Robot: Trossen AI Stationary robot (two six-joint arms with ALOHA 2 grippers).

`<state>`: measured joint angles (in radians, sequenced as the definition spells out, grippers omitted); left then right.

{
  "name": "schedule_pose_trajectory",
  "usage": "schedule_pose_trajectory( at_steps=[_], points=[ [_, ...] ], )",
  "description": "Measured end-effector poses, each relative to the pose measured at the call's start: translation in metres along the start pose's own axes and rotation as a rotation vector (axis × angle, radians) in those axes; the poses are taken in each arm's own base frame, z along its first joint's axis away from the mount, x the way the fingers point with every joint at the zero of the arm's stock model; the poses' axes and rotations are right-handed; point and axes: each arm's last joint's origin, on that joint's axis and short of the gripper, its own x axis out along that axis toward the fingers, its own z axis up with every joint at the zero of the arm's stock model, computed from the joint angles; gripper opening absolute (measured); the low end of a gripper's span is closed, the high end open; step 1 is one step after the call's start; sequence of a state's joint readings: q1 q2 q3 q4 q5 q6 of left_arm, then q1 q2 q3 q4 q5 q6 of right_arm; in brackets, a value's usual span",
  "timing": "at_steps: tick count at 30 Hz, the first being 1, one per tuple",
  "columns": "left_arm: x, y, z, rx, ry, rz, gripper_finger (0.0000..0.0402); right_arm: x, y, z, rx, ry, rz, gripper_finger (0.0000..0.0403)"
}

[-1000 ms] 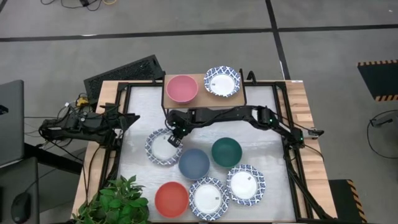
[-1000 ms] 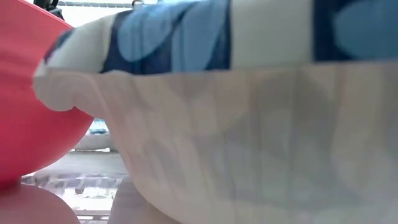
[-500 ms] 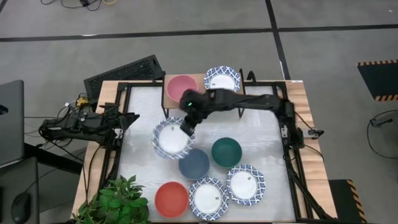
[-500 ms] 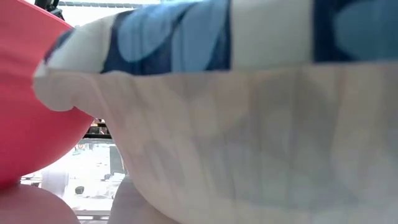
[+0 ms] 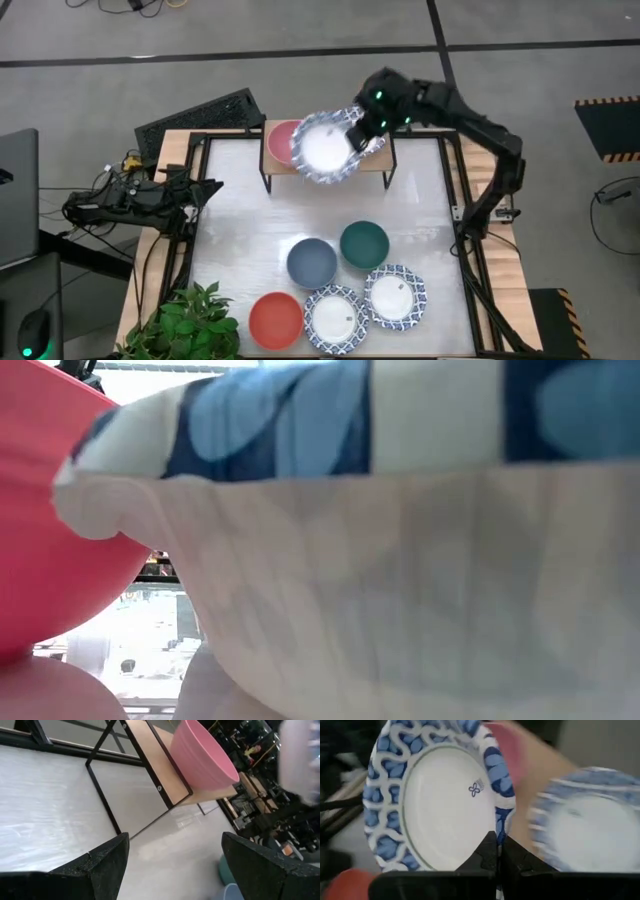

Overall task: Place and stack bowls onto a shelf
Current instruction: Stack the white patterned bowl on top of the white patterned bowl on the shelf

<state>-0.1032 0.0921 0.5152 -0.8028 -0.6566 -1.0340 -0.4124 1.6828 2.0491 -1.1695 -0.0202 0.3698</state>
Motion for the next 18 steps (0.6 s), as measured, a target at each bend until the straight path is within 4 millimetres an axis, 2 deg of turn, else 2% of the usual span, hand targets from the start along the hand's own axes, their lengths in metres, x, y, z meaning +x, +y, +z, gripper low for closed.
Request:
schedule_pose_trajectory(
  at_steps=[5, 10, 15, 18],
  points=[
    [0.0, 0.0, 0.0, 0.0, -0.003, 0.002, 0.0302, 0.002, -0.057, 0.015, 0.083, -0.001, -0.141, 0.0023],
    [0.0, 0.0, 0.0, -0.002, -0.002, 0.001, 0.0302, 0.01, -0.115, 0.023, 0.189, 0.047, -0.171, 0.0024],
    [0.0, 0.0, 0.0, -0.002, -0.003, 0.002, 0.0302, 0.025, -0.156, 0.024, 0.286, 0.111, -0.149, 0.0024],
    [0.0, 0.0, 0.0, -0.002, -0.003, 0.002, 0.0302, 0.042, -0.164, 0.025, 0.305, 0.15, -0.099, 0.0024]
  ],
)
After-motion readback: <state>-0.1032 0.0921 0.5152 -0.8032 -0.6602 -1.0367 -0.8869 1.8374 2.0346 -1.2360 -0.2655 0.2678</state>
